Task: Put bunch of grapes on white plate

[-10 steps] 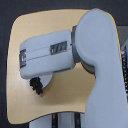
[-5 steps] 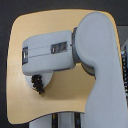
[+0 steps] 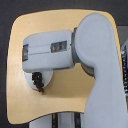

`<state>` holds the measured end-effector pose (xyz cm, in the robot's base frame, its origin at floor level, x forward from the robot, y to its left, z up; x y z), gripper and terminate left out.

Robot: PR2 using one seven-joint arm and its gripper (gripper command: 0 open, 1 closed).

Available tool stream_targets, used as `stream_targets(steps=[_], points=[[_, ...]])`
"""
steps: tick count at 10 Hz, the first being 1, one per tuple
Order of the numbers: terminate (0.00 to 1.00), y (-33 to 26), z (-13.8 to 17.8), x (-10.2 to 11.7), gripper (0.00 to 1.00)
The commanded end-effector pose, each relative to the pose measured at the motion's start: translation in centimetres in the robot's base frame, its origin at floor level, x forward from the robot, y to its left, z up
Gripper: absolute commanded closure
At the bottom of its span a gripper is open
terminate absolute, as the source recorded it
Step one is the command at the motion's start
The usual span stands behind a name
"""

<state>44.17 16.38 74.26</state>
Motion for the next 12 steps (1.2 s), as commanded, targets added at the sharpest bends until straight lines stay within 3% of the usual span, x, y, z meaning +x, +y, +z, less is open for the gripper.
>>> stream_targets(steps=[1, 6, 7, 12], points=[[0.0, 0.2, 0.6, 0.9, 1.0], [0.0, -0.4, 1.3, 1.5, 1.0], [0.0, -0.5, 1.7, 1.6, 0.0], [0.0, -0.6, 6.2, 2.3, 0.0]])
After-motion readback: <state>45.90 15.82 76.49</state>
